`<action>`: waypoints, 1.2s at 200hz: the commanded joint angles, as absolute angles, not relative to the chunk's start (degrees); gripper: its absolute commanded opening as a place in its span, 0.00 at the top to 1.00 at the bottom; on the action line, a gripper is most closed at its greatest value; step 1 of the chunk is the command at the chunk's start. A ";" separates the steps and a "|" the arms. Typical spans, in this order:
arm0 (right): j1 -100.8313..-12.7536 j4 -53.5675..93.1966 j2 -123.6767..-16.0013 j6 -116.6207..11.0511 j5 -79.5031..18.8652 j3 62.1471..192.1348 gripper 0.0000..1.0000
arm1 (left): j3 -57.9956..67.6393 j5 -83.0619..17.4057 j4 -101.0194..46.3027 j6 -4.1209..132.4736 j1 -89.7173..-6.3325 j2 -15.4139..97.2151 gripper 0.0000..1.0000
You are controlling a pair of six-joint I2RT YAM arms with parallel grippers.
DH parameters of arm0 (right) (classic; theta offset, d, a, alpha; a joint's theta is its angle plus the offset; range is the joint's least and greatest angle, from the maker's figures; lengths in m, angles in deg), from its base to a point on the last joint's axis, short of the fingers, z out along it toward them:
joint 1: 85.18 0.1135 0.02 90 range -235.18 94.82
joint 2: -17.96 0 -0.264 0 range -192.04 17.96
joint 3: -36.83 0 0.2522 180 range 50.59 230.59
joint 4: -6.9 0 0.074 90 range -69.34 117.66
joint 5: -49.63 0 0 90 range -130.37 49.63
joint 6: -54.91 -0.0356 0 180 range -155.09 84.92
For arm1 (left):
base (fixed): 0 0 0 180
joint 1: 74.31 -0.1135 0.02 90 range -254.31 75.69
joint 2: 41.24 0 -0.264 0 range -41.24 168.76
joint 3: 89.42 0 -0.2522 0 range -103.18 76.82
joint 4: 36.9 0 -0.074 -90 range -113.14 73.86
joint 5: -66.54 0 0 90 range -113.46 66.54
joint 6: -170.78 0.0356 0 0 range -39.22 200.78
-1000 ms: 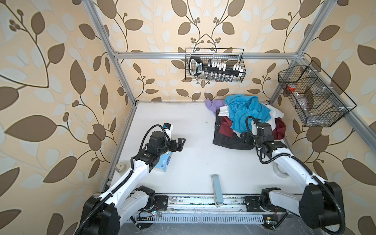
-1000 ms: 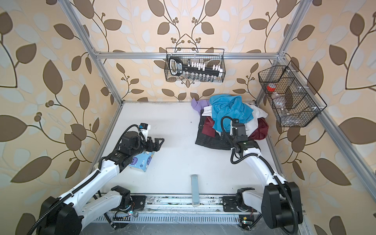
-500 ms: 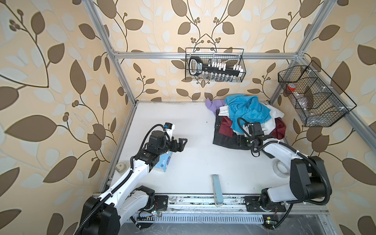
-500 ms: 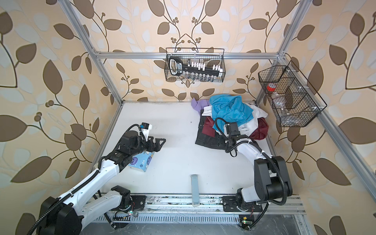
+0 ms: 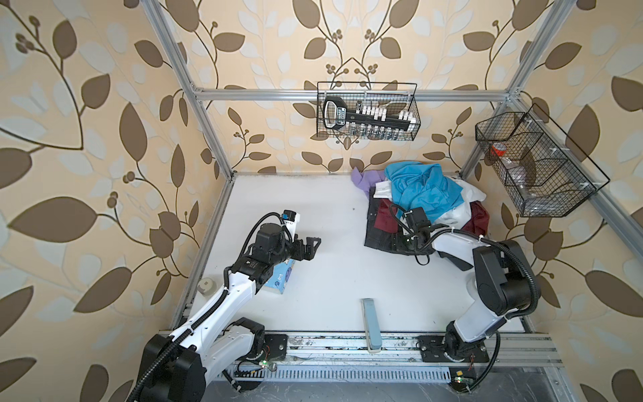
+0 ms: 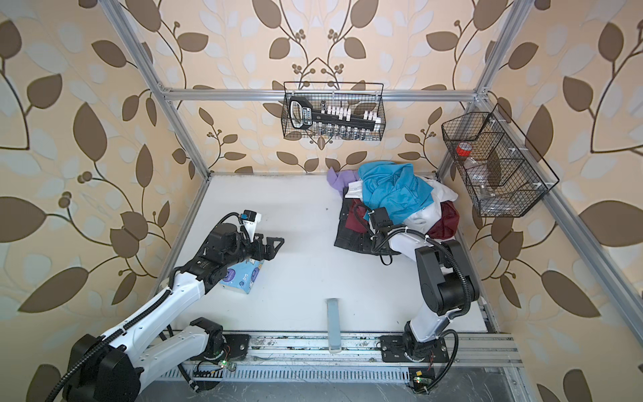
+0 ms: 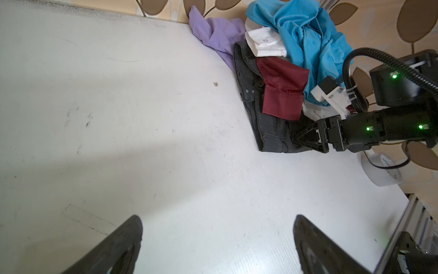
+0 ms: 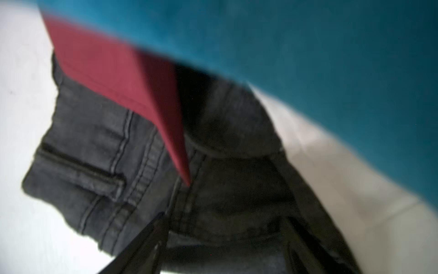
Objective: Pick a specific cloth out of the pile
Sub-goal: 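Lift the gray jeans high above the pile with the right gripper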
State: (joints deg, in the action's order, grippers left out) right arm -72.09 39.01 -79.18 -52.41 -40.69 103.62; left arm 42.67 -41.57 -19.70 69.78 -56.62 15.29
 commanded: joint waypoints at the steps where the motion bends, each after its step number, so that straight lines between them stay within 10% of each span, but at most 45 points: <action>1: -72.24 40.44 -83.48 -54.23 -41.93 103.84 0.34 | 39.91 -43.67 -20.59 71.15 -56.03 15.18 0.01; 56: -71.93 42.90 -83.89 -54.50 -42.57 104.69 1.00 | 39.64 -43.63 -20.00 71.55 -55.77 14.48 0.01; 240: -71.98 59.78 -59.73 -41.86 -60.36 156.90 1.00 | 39.03 -41.39 -18.41 70.75 -53.49 7.98 0.01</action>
State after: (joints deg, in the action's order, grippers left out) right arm -72.05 62.18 -59.95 -44.23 -57.72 149.22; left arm 41.64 -41.32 -18.10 70.17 -54.00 9.46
